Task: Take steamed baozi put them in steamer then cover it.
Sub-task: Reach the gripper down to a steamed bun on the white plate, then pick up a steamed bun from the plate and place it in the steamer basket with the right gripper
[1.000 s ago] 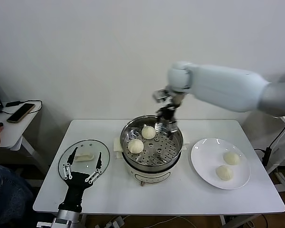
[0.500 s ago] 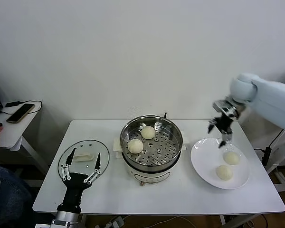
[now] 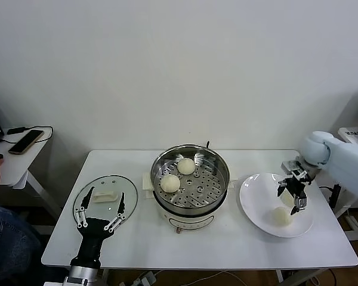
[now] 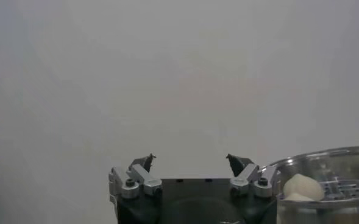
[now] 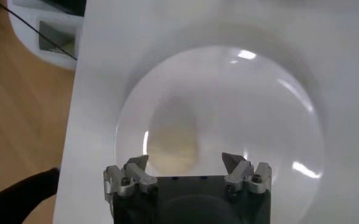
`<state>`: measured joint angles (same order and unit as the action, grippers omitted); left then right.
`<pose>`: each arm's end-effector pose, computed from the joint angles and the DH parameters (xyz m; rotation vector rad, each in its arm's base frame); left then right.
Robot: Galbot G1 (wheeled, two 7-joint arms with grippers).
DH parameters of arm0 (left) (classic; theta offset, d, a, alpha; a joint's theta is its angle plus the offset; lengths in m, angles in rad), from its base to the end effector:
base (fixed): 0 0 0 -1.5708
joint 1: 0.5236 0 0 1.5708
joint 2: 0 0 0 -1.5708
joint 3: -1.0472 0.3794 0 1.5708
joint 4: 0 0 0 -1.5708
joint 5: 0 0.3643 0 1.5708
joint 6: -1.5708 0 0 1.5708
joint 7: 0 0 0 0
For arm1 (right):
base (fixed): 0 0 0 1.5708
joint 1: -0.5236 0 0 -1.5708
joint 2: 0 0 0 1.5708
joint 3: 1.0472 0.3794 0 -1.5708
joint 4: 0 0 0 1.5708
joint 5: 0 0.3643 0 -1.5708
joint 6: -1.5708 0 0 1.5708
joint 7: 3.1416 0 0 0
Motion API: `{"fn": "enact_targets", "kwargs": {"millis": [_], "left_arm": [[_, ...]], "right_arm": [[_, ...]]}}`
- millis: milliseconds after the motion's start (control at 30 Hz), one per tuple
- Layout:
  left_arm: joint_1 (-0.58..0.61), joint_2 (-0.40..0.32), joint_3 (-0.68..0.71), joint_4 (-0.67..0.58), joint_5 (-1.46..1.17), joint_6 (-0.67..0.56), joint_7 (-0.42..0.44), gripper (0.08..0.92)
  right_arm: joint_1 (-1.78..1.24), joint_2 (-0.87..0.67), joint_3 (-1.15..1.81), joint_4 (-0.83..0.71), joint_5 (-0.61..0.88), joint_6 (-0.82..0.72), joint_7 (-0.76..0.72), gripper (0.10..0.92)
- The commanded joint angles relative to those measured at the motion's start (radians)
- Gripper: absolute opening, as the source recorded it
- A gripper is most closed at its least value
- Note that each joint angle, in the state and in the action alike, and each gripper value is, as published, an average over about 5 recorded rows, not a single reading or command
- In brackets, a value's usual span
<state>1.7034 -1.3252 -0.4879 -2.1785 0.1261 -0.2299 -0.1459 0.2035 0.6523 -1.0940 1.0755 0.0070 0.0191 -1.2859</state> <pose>0.1338 0.0313 -0.3161 0.0977 2.9090 0.3911 0.5552 -0.2448 -0.1998 1.3966 -1.0918 1.2613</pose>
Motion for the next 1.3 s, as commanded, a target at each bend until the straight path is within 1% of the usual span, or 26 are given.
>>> {"fn": "enact_targets", "kwargs": {"millis": [33, 267, 367, 567, 700, 867, 1000, 1200, 1300], "left_arm": [[0.0, 0.0, -0.004, 0.006, 0.0, -0.003, -0.002, 0.823], [0.002, -0.004, -0.003, 0.006, 0.001, -0.003, -0.003, 0.823], [0.003, -0.005, -0.006, 0.005, 0.001, -0.004, -0.004, 0.823], [0.003, -0.008, -0.007, 0.003, 0.001, -0.005, -0.006, 0.823], [0.005, -0.011, -0.004, -0.002, 0.003, -0.004, -0.005, 0.823], [0.005, -0.007, 0.0, -0.009, 0.003, -0.004, -0.006, 0.823], [0.003, 0.0, 0.003, -0.011, 0.001, -0.004, -0.006, 0.823], [0.002, 0.011, 0.006, -0.016, -0.007, -0.008, -0.007, 0.823], [0.002, 0.015, 0.009, -0.02, -0.01, -0.008, -0.008, 0.823]], "right_arm": [[-0.143, 0.002, 0.09, -0.037, -0.064, 0.012, 0.046, 0.823], [-0.16, 0.022, 0.105, -0.049, -0.078, 0.013, 0.073, 0.823], [-0.158, 0.023, 0.105, -0.048, -0.08, 0.012, 0.079, 0.808], [-0.154, 0.014, 0.105, -0.029, -0.076, 0.012, 0.087, 0.708], [-0.121, -0.003, 0.096, -0.002, -0.073, 0.015, 0.084, 0.68], [0.024, -0.025, 0.064, 0.062, -0.07, 0.045, 0.042, 0.669], [0.173, -0.009, 0.024, 0.105, -0.044, 0.12, -0.004, 0.668], [0.49, 0.085, -0.151, 0.188, 0.086, 0.253, -0.022, 0.67], [0.581, 0.163, -0.191, 0.224, 0.117, 0.314, -0.021, 0.67]]}}
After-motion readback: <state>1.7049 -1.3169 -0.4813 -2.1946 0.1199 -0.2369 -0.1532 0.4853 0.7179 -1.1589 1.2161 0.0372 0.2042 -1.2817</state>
